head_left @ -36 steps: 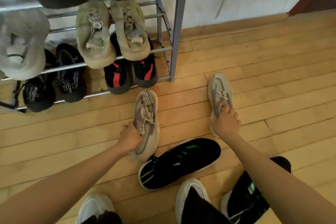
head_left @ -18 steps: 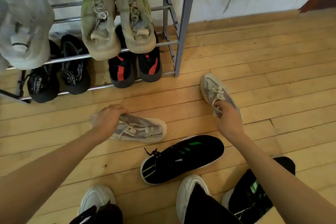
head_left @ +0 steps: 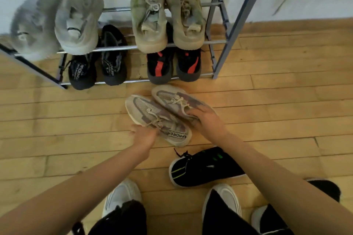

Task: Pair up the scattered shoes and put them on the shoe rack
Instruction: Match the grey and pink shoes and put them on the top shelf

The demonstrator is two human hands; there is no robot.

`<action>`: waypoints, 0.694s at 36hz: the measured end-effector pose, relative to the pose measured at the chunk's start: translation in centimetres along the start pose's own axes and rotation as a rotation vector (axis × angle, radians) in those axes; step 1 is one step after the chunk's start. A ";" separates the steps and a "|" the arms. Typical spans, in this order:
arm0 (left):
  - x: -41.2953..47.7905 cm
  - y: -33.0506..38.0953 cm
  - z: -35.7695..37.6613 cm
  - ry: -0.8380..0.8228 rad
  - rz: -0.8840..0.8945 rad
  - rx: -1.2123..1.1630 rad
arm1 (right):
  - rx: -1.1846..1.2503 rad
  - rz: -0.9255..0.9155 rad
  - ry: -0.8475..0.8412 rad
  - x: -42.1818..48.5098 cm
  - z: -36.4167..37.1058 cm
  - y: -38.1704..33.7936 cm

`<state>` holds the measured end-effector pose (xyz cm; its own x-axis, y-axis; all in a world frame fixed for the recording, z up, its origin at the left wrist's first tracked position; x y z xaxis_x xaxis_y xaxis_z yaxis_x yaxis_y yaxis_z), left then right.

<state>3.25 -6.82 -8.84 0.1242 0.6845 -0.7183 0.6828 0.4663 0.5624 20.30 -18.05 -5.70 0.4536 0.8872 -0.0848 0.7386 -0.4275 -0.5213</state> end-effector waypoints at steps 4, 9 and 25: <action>-0.3 -1.7 2.8 -0.225 -0.201 -0.110 | -0.040 0.044 0.077 0.2 0.2 0.2; -0.4 -1.1 4.6 -0.249 -0.281 -0.210 | 0.032 0.500 0.023 -0.2 -0.7 3.8; 0.5 -1.8 2.7 -0.241 -0.222 -0.248 | 0.231 0.762 -0.420 1.5 -0.2 6.4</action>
<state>4.03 -8.87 -11.35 0.1786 0.4153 -0.8920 0.5214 0.7288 0.4437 25.78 -19.49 -9.02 0.5259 0.3872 -0.7573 0.1727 -0.9204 -0.3507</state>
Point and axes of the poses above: each hand's wrist, its own x-axis towards the middle knuckle, its own z-axis out of the palm, y = z × x, the point moved 5 cm from there along x, towards the middle knuckle, and after that the axes turned 2 degrees about y, right-handed, at the moved point
